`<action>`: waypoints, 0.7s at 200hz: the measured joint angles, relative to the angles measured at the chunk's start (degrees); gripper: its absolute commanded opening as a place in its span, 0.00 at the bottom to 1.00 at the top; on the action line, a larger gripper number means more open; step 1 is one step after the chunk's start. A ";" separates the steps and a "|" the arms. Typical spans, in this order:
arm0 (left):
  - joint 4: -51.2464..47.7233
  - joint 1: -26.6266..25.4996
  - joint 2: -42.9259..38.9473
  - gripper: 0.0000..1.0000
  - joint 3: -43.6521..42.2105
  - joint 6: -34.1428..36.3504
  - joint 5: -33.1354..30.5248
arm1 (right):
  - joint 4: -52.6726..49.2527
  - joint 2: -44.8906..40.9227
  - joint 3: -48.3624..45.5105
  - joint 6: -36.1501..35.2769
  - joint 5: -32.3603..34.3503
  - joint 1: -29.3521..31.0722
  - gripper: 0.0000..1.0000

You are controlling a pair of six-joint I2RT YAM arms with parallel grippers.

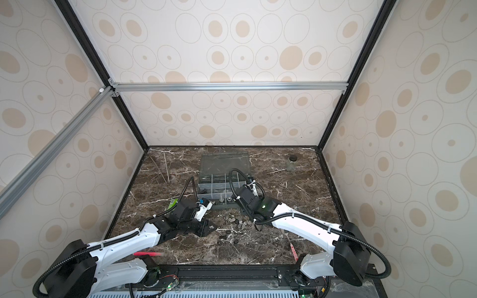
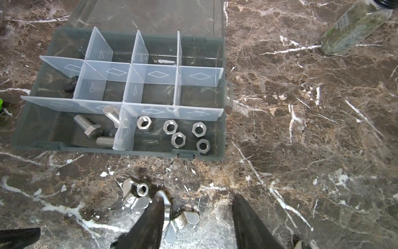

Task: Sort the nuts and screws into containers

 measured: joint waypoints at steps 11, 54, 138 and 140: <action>-0.13 -1.46 0.63 0.46 0.68 -0.02 -0.42 | 0.02 -0.57 -0.90 0.26 0.42 0.00 0.54; -2.82 -6.62 4.74 0.46 4.13 -0.11 -2.27 | 0.44 -2.67 -3.23 0.74 1.57 0.00 0.55; -4.74 -11.02 9.42 0.41 5.68 -1.55 -1.11 | 1.55 -5.46 -6.05 1.73 2.40 0.00 0.55; -4.61 -11.06 9.55 0.41 5.70 -1.68 -1.01 | 1.60 -5.53 -6.12 1.79 2.40 0.00 0.55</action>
